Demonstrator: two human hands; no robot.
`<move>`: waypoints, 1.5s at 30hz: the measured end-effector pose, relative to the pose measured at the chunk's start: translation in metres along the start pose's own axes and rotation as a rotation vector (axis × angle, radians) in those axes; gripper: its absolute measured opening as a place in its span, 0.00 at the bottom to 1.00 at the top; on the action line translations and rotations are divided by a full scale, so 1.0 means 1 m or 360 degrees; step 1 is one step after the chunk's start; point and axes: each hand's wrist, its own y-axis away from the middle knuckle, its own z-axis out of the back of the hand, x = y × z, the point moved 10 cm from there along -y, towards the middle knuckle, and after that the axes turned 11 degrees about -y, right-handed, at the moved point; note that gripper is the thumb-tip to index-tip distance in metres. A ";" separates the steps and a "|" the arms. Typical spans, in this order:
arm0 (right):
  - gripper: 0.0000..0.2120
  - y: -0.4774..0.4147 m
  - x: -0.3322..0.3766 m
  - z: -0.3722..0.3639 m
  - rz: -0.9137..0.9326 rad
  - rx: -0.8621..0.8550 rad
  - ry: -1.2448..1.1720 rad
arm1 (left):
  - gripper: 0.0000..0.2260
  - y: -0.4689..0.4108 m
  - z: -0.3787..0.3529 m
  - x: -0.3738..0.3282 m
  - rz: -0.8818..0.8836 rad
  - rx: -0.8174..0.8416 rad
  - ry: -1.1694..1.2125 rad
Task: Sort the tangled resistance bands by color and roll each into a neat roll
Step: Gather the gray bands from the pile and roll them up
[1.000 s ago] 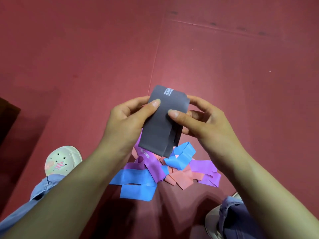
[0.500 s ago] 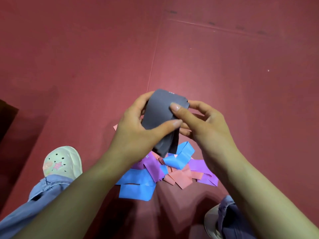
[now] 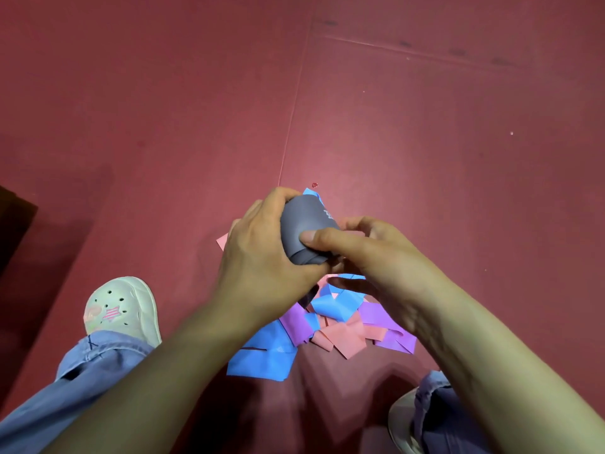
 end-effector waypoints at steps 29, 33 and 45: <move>0.25 -0.002 -0.013 -0.002 -0.0158 0.0170 0.0110 | 0.26 0.008 -0.016 -0.027 -0.0450 0.0286 -0.0202; 0.32 -0.002 -0.017 -0.004 -0.0218 0.0244 0.0193 | 0.22 0.008 -0.013 -0.029 -0.0446 0.0271 -0.0145; 0.33 0.002 -0.020 -0.013 -0.0271 0.0366 0.0023 | 0.23 0.007 -0.009 -0.025 -0.0378 0.0244 -0.0202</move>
